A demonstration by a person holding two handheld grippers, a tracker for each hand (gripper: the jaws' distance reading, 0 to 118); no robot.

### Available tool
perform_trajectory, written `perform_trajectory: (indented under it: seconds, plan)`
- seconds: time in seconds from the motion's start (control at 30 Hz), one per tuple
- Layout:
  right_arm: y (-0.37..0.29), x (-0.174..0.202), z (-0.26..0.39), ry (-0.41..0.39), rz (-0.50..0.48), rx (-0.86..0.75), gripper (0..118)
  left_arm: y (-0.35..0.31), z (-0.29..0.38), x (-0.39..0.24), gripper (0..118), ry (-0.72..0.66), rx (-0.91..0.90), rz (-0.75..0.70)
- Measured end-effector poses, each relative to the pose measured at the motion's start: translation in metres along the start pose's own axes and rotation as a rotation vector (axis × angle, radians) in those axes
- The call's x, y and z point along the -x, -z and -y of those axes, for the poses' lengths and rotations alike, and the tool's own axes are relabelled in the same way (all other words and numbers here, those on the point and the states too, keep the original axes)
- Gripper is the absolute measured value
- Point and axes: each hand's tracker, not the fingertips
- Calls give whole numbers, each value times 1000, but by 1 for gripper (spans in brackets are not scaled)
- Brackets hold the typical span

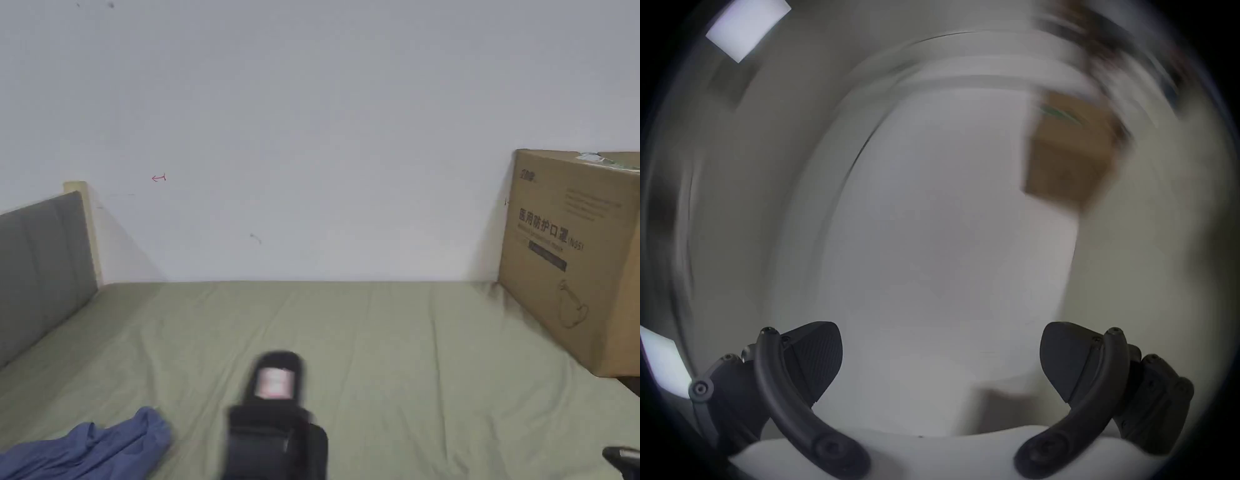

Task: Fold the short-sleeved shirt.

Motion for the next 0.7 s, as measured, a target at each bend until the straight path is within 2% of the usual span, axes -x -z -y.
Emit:
perform_trajectory:
  seconds: [0.03, 0.07, 0.13, 0.17, 0.2, 0.23, 0.27, 0.33, 0.37, 0.4, 0.43, 0.47, 0.57, 0.6, 0.7]
  plan:
    - [7, -9, -10, -2, -24, 49, 118, -3, 0, -12, 118, 172, -59, -7]
    - [12, -13, -15, -30, -19, 50, 118, -5, 1, -16, 118, 155, -79, 32]
    - [7, -3, -18, -175, -33, -22, 118, -5, 1, -4, 118, -267, -38, 173]
    - [4, 7, -17, -303, -74, -77, 118, -1, 3, 7, 118, -529, 33, 239]
    - [-3, 25, -1, -533, -125, -137, 118, 4, 8, 15, 118, -741, 108, 278]
    - [-7, 38, 10, -729, -147, -186, 118, 9, 16, 20, 118, -929, 187, 298]
    - [-12, 49, 25, -967, -163, -249, 118, 18, 32, 26, 118, -1133, 272, 323]
    - [-19, 61, 67, -1470, -199, -404, 118, 23, 58, 29, 118, -1521, 412, 310]
    - [-19, 59, 85, -1680, -195, -475, 118, 21, 70, 30, 118, -1705, 449, 279]
    - [-19, 53, 99, -1825, -196, -542, 118, 19, 79, 28, 118, -1841, 493, 214]
    - [-19, 49, 110, -1924, -207, -568, 118, 15, 85, 27, 118, -1923, 508, 137]
    - [-17, 42, 111, -1950, -233, -544, 118, 10, 90, 26, 118, -1994, 516, 65]
    - [-16, 39, 126, -1902, -264, -434, 118, 7, 90, 25, 118, -1915, 571, -19]
    - [-17, 39, 121, -1867, -266, -420, 118, 7, 90, 24, 118, -1877, 574, -18]
    - [-16, 37, 124, -1841, -258, -422, 118, 9, 85, 24, 118, -1781, 529, 73]
